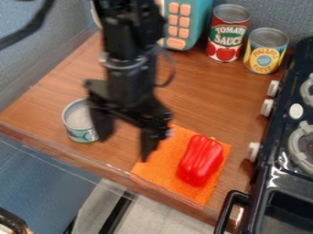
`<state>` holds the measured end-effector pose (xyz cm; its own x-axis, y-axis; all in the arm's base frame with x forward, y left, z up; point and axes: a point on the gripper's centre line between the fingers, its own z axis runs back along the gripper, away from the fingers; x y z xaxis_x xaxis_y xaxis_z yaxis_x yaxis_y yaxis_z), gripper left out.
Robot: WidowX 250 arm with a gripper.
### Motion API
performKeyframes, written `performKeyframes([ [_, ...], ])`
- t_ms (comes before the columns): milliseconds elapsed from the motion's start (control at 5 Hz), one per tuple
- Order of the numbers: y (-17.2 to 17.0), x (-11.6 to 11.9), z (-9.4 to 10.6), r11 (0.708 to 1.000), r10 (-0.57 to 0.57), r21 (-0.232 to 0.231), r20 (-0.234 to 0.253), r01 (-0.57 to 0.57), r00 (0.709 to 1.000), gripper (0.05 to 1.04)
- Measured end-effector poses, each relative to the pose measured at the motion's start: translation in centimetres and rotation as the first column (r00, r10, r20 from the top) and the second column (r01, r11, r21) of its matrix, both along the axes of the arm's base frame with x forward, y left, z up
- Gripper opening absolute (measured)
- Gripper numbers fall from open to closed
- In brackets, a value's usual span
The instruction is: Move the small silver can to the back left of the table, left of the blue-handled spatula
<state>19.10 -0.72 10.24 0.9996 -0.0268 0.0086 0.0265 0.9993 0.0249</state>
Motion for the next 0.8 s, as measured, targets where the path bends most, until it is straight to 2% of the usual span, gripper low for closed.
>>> performKeyframes([
  [200, 3.2, -1.6, -1.6, 0.995, 0.099, 0.033, -0.022, -0.098, 0.995, 0.999],
  [400, 3.5, -1.5, -3.5, 0.989, 0.137, 0.056, -0.048, -0.134, 0.989, 0.999],
  [600, 4.2, -0.5, -5.7, 0.975, 0.204, 0.098, -0.051, -0.199, 0.978, 0.999],
  [800, 5.0, 1.1, -6.2, 0.973, 0.205, 0.115, -0.047, -0.199, 0.978, 0.999],
])
